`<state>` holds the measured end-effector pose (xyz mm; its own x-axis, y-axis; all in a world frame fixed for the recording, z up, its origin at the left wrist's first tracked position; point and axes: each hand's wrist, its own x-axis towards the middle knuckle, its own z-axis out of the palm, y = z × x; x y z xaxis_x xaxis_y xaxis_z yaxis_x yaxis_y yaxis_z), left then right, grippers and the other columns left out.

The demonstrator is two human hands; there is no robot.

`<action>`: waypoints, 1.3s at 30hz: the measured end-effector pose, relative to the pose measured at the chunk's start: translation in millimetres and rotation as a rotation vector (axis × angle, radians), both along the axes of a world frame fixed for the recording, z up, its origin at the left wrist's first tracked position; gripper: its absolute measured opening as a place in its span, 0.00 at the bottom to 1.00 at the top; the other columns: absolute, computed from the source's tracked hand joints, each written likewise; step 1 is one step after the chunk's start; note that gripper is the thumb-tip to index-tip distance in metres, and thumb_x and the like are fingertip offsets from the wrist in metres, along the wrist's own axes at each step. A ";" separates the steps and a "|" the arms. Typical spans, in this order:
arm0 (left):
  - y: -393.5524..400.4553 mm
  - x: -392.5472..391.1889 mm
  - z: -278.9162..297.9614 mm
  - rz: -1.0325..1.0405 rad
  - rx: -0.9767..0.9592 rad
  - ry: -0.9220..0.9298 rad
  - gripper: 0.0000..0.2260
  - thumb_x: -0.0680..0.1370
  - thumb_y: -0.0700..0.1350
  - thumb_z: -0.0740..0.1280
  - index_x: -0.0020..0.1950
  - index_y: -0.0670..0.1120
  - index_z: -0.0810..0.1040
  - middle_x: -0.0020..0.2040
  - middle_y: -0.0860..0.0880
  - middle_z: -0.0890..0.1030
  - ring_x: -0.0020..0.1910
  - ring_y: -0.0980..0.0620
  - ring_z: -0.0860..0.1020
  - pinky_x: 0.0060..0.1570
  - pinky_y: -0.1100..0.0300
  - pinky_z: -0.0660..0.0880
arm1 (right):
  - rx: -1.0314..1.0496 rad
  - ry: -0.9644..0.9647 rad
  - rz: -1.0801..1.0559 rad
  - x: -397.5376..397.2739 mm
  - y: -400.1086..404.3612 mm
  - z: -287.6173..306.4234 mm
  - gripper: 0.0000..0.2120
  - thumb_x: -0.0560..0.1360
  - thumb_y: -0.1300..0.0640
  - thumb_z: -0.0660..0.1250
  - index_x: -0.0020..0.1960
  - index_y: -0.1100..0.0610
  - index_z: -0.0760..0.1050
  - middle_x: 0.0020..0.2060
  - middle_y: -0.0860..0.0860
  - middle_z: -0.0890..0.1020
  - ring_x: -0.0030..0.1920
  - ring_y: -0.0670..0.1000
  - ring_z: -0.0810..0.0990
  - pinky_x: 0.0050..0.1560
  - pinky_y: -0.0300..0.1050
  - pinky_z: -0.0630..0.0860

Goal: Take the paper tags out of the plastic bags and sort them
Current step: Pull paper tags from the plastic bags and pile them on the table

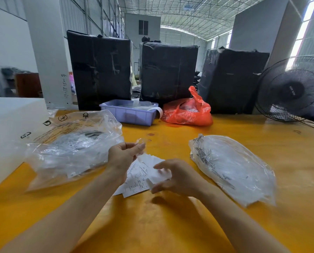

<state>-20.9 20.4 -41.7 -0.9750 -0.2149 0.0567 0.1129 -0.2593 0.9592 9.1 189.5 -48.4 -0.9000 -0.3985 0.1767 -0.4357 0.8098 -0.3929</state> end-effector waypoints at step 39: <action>20.5 26.0 3.3 -0.367 -0.268 -0.045 0.02 0.71 0.42 0.73 0.40 0.44 0.82 0.38 0.50 0.85 0.31 0.58 0.80 0.38 0.61 0.71 | -1.513 -0.169 -0.151 -2.8 17.2 27.3 0.15 0.69 0.71 0.70 0.53 0.63 0.72 0.42 0.58 0.81 0.39 0.51 0.84 0.37 0.39 0.80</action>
